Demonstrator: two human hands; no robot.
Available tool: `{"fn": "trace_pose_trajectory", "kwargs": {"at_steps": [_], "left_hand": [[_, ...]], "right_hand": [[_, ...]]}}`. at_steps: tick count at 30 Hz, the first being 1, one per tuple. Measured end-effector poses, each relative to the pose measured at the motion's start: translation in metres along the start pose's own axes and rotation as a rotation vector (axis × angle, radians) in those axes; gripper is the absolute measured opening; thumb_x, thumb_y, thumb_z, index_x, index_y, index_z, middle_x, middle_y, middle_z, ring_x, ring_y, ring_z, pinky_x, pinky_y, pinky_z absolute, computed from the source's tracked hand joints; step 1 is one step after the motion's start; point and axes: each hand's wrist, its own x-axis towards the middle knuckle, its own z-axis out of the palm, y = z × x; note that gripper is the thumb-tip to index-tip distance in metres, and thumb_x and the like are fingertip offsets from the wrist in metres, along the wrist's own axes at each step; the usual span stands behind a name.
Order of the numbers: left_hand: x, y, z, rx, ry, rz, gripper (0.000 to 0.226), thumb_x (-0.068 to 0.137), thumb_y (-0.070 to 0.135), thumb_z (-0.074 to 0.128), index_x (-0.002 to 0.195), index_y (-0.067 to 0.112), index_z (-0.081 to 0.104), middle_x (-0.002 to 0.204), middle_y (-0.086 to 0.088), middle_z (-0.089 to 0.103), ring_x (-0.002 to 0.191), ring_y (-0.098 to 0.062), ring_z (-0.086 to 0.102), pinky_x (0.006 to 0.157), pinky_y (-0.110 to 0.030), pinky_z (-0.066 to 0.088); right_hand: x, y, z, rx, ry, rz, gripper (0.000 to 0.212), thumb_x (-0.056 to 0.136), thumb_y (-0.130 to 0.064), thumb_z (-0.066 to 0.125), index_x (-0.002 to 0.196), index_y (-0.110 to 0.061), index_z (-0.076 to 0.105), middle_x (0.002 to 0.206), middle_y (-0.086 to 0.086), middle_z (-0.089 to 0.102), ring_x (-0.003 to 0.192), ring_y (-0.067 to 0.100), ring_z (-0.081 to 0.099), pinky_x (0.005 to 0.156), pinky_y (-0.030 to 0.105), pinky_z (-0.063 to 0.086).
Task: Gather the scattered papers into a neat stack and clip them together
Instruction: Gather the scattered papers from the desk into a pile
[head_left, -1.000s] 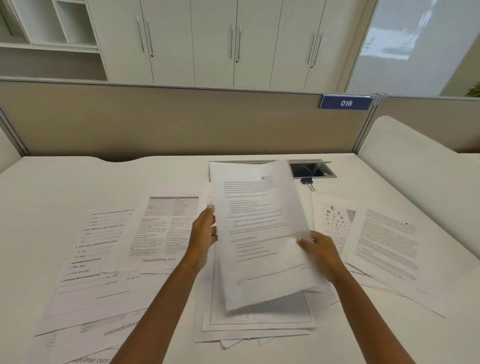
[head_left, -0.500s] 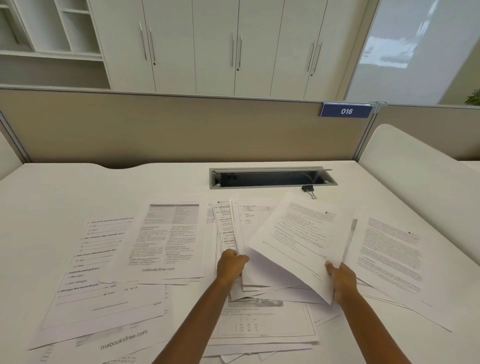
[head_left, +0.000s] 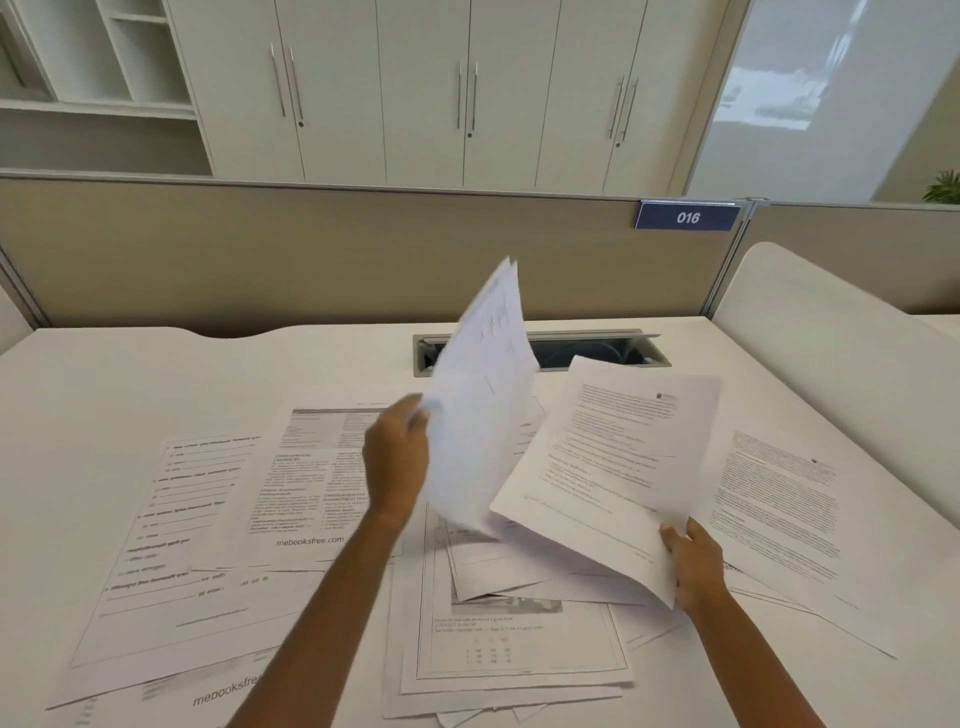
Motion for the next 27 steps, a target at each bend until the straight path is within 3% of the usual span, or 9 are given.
{"fn": "trace_pose_trajectory", "kwargs": {"at_steps": [5,8,10,12,14,18,21,24,27], "left_hand": [[0.027,0.023,-0.022,-0.248,0.164,0.02,0.031,0.092,0.009,0.049,0.121,0.0,0.056,0.123,-0.015,0.06,0.109,-0.025,0.055,0.092,-0.025,0.039],[0.022,0.021,-0.018,-0.659,-0.057,-0.169,0.024,0.092,0.006,0.047,0.114,0.01,0.058,0.107,-0.006,0.061,0.096,-0.017,0.052,0.083,-0.027,0.042],[0.008,0.008,-0.009,-0.816,-0.235,-0.306,0.021,0.092,0.007,0.046,0.109,0.013,0.058,0.099,-0.001,0.062,0.09,-0.018,0.055,0.079,-0.03,0.046],[-0.006,-0.008,0.003,-0.754,-0.284,-0.425,0.024,0.093,0.006,0.046,0.113,0.01,0.057,0.101,-0.002,0.062,0.094,-0.022,0.056,0.08,-0.033,0.049],[-0.017,-0.024,0.013,-0.652,-0.243,-0.539,0.029,0.093,0.004,0.045,0.119,0.007,0.056,0.105,-0.004,0.061,0.096,-0.023,0.056,0.08,-0.034,0.05],[-0.03,-0.055,0.02,-0.455,-0.217,-0.663,0.029,0.092,0.002,0.044,0.12,0.004,0.054,0.119,-0.015,0.059,0.096,-0.023,0.053,0.092,-0.042,0.046],[-0.037,-0.073,0.019,-0.349,-0.263,-0.681,0.034,0.093,0.002,0.043,0.127,0.003,0.048,0.131,-0.016,0.053,0.105,-0.025,0.051,0.09,-0.035,0.043],[-0.039,-0.082,0.016,-0.494,-0.28,-0.686,0.041,0.095,0.005,0.042,0.136,0.008,0.039,0.142,-0.012,0.043,0.125,-0.028,0.044,0.098,-0.04,0.043],[-0.039,-0.082,0.012,-0.871,-0.336,-0.782,0.045,0.096,0.005,0.04,0.14,0.011,0.034,0.13,-0.01,0.052,0.102,-0.018,0.061,0.063,-0.026,0.057]], "right_hand": [[-0.005,-0.004,0.01,-0.045,-0.063,-0.049,0.035,0.092,-0.003,0.046,0.126,-0.001,0.051,0.132,0.018,0.052,0.118,0.037,0.049,0.1,0.041,0.037],[-0.009,-0.011,0.02,-0.05,-0.19,-0.043,0.034,0.092,-0.003,0.048,0.126,-0.002,0.052,0.134,0.016,0.051,0.117,0.034,0.05,0.1,0.039,0.04],[-0.014,-0.019,0.026,-0.034,-0.291,0.026,0.034,0.093,-0.004,0.047,0.126,-0.004,0.051,0.126,0.016,0.056,0.097,0.028,0.057,0.08,0.031,0.049],[-0.018,-0.026,0.03,0.046,-0.402,0.131,0.034,0.094,-0.004,0.043,0.127,-0.006,0.048,0.109,0.011,0.062,0.08,0.019,0.057,0.051,0.02,0.051],[-0.019,-0.03,0.032,0.124,-0.454,0.218,0.033,0.095,-0.003,0.04,0.128,-0.007,0.046,0.095,0.005,0.062,0.077,0.017,0.057,0.039,0.015,0.048],[-0.015,-0.027,0.029,0.166,-0.478,0.329,0.034,0.093,0.006,0.039,0.127,0.001,0.044,0.09,0.009,0.061,0.077,0.022,0.057,0.039,0.02,0.052],[-0.019,-0.021,0.025,0.024,-0.518,0.368,0.034,0.092,0.009,0.038,0.125,0.007,0.042,0.101,0.017,0.061,0.079,0.027,0.059,0.042,0.025,0.055],[-0.021,-0.02,0.023,-0.066,-0.584,0.379,0.033,0.091,0.009,0.039,0.124,0.004,0.043,0.11,0.02,0.059,0.082,0.028,0.06,0.044,0.026,0.056],[-0.021,-0.021,0.022,-0.128,-0.632,0.381,0.025,0.089,0.009,0.042,0.111,0.0,0.05,0.093,0.014,0.064,0.076,0.025,0.061,0.04,0.021,0.051]]}}
